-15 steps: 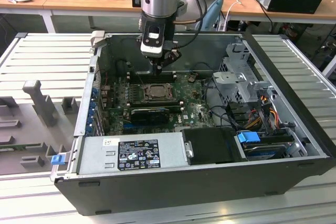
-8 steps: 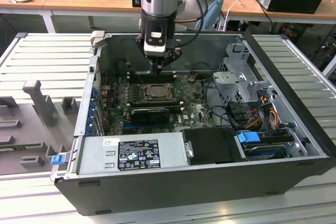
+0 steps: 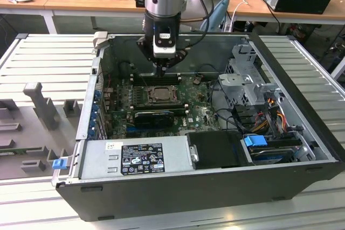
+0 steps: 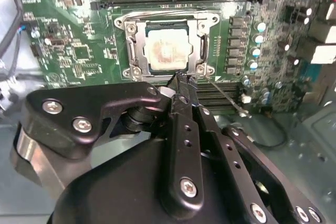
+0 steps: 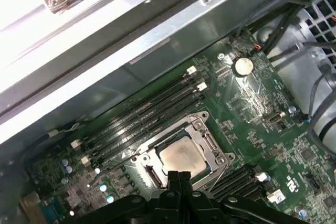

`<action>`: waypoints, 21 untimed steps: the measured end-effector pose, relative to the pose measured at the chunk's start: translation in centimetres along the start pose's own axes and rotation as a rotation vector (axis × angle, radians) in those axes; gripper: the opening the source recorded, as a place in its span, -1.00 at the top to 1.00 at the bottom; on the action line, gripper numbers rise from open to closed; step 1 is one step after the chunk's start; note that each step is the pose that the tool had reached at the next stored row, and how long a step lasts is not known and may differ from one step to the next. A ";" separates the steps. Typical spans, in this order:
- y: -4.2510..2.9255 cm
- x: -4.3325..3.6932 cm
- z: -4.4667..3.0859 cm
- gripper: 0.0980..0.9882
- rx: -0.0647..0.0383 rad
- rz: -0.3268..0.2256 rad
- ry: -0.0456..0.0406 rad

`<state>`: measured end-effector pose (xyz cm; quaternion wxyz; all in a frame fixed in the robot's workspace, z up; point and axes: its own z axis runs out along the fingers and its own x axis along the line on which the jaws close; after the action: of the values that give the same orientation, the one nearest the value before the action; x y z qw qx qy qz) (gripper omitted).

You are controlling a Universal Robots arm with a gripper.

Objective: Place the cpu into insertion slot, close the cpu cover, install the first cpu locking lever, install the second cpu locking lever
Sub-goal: 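Install the first cpu locking lever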

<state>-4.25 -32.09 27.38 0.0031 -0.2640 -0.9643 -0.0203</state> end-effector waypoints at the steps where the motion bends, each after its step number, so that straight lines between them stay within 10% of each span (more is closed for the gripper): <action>1: 0.00 0.00 0.03 0.98 0.000 -0.022 0.0009; 21: -0.04 0.08 0.25 0.98 0.011 -0.443 0.0148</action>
<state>-4.34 -32.08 27.13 0.0071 -0.0453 -0.9988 -0.0171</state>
